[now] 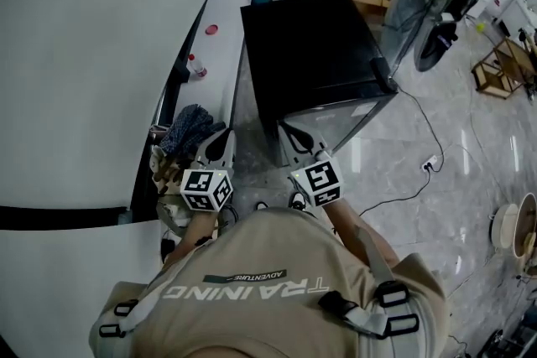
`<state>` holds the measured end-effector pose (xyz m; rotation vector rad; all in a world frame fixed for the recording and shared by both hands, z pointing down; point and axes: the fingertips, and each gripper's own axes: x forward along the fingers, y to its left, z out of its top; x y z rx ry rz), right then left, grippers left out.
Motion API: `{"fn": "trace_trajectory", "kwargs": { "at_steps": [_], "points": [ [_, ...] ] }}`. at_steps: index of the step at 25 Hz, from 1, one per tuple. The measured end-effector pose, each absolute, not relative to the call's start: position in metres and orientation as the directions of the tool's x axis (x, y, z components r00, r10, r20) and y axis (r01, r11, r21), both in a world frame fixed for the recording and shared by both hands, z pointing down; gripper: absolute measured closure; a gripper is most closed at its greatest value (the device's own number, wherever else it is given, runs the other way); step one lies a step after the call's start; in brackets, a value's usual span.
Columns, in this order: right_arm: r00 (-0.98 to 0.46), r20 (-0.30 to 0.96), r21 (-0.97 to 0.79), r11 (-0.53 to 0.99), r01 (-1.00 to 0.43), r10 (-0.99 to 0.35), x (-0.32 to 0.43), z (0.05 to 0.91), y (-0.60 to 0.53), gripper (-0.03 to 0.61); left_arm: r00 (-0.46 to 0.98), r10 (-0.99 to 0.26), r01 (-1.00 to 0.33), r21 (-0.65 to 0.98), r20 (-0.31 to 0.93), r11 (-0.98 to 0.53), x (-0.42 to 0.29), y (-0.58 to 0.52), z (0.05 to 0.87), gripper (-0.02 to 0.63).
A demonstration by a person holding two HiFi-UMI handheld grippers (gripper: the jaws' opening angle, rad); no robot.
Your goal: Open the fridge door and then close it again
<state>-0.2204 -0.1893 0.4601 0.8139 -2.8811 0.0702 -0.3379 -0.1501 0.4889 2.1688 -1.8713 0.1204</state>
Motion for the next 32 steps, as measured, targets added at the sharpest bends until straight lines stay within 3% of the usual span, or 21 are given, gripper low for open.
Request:
{"fn": "trace_trajectory", "kwargs": {
  "at_steps": [10, 32],
  "points": [
    [-0.866, 0.153, -0.031, 0.874, -0.485, -0.476, -0.21, 0.461, -0.191, 0.583, 0.111, -0.957, -0.985, 0.154, 0.269, -0.07, -0.331, -0.145, 0.495, 0.614],
    [-0.868, 0.203, 0.001, 0.886, -0.463, -0.454, -0.214, 0.471, -0.192, 0.583, 0.07, -0.975, -0.988, 0.147, 0.213, -0.038, -0.341, -0.17, 0.5, 0.614]
  ]
}}
